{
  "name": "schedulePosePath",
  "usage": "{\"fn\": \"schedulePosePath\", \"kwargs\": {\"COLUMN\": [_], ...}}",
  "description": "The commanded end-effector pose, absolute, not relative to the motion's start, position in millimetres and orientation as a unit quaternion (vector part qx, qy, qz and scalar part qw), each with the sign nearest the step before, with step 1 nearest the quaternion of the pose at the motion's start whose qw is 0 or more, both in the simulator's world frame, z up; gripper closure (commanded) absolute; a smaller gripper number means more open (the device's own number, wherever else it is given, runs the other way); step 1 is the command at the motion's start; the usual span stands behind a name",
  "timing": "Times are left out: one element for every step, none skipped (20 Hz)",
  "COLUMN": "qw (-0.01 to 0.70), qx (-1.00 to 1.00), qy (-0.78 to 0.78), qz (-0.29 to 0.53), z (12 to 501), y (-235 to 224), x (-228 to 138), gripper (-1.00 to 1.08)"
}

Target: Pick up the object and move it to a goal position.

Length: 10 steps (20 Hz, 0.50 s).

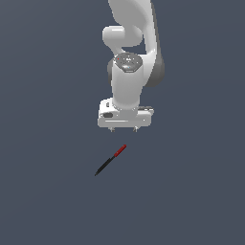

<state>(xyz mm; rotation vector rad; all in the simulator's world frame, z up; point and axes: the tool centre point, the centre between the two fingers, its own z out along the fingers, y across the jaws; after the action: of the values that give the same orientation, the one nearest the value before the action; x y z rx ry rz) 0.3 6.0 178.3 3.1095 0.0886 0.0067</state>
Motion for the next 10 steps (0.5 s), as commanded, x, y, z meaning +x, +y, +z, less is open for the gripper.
{"fn": "schedulePosePath", "kwargs": {"qw": [0.015,0.016,0.016,0.018,0.02,0.022,0.025,0.027,0.028,0.029], "qx": [0.999,0.999,0.999,0.999,0.999,0.999,0.999,0.999,0.999,0.999], "qy": [0.028,0.029,0.03,0.031,0.033,0.035,0.038,0.04,0.041,0.042], "qz": [0.002,0.002,0.002,0.001,0.001,0.0,-0.001,-0.001,-0.002,-0.002], "z": [178.3,178.4,178.6,179.1,179.7,180.5,181.4,182.1,182.6,183.0], "y": [6.0,6.2,6.4,7.0,7.6,8.5,9.4,10.2,10.7,11.1], "x": [0.3,0.2,-0.1,-0.6,-1.4,-2.3,-3.4,-4.3,-4.9,-5.3], "gripper": [-0.92,-0.92,-0.92,-0.92,-0.92,-0.92,-0.92,-0.92,-0.92,-0.92]}}
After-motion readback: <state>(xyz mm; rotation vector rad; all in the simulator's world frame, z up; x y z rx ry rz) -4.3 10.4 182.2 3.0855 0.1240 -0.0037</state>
